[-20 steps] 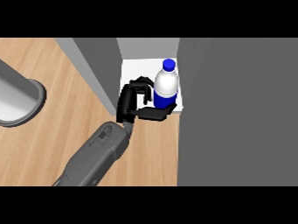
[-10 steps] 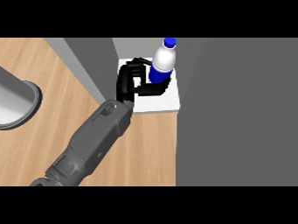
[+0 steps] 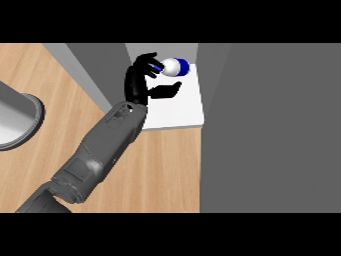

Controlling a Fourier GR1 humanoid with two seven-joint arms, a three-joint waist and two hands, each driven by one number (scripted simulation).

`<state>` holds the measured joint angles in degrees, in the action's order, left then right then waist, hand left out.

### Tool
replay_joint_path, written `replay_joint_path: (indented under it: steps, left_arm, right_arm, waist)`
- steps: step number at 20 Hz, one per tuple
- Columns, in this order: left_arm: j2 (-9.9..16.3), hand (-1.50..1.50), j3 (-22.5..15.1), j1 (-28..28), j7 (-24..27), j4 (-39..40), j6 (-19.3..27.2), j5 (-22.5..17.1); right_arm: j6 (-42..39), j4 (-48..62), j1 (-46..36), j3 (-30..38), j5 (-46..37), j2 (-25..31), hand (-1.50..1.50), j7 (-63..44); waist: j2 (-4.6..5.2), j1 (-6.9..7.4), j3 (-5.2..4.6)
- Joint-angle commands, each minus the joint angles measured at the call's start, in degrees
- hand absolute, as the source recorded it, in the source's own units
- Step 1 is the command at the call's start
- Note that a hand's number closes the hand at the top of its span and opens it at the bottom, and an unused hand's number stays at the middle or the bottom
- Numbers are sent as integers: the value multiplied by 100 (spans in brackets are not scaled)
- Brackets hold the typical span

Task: Pick up the bottled water, place it into the cabinet and close the cabinet

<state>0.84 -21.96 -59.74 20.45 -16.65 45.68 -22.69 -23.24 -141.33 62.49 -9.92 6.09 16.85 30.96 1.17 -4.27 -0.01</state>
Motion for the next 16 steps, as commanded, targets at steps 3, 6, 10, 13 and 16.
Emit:
replay_joint_path:
  steps: [3,6,10,13,16]
  left_arm:
    - [-80,-150,112,-311,235,669,520,150]
    - [-51,-150,291,-560,333,568,130,33]
    - [-8,-150,858,-404,1292,-162,-244,-424]
    - [-79,150,1150,-239,1808,-599,-864,-759]
    - [-81,150,1175,-271,1845,-666,-1692,-930]
  right_arm:
    - [-57,-161,-34,57,383,-17,-150,-146]
    - [-206,-425,85,342,661,159,-150,-177]
    - [-167,-311,51,2,365,11,-150,-181]
    - [-298,-198,60,137,411,71,-150,35]
    - [-260,-378,86,0,262,20,-150,-41]
  waist:
    - [32,17,-5]
    - [36,1,-8]
    - [41,71,-24]
    - [20,18,-20]
    - [-13,48,-16]
